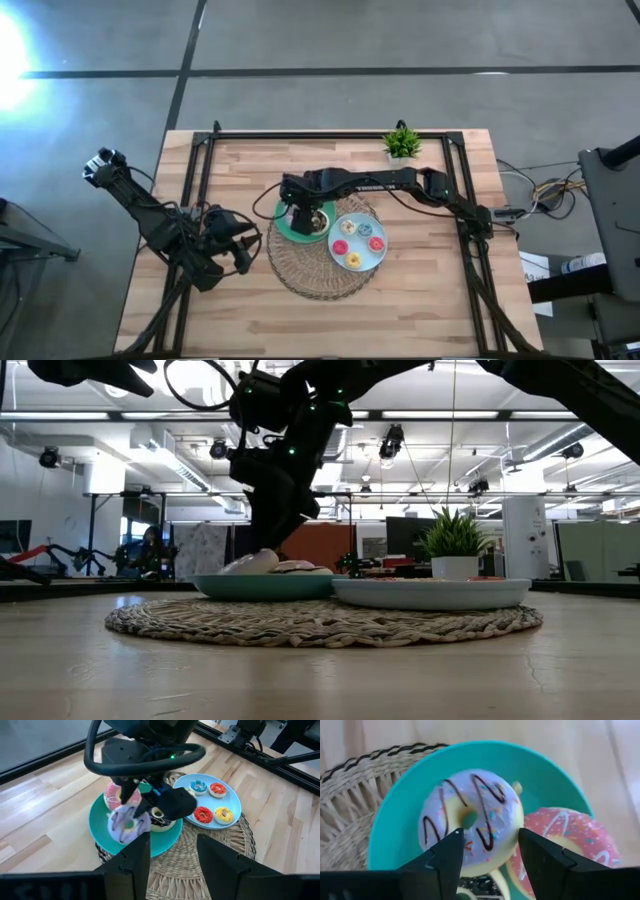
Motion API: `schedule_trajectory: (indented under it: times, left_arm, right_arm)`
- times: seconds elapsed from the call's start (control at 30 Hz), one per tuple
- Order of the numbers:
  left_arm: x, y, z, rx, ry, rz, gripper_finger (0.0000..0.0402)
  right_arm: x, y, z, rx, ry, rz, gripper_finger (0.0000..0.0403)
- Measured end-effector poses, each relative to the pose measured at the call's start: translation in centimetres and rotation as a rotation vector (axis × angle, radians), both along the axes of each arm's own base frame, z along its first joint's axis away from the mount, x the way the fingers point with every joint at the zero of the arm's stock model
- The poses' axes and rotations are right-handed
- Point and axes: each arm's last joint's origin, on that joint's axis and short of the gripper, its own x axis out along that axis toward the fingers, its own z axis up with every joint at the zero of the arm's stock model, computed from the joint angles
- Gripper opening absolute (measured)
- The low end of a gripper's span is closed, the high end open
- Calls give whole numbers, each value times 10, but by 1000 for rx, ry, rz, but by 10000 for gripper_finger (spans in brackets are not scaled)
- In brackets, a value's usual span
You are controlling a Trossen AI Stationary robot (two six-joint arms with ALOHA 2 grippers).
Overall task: Pick & Place donuts
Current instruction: Put the big purple donut on the green plate, then return to Home Position
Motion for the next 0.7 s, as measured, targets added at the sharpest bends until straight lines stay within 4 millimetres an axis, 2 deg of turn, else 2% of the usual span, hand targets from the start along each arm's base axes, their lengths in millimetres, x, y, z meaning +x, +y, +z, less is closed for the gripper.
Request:
schedule_trajectory:
  times: [0.13,0.37,0.53,0.7]
  left_arm:
    - [0,0,0,5,4,2,135]
    - [-1,2,-1,32,5,15,135]
    - [-1,3,-1,44,6,22,135]
    - [-1,3,-1,47,-1,31,135]
  right_arm:
    - [-3,5,2,3,21,29,188]
    - [-8,7,25,-25,-13,86,195]
    - [-13,6,23,-52,37,99,194]
    - [-16,13,47,-87,-40,155,194]
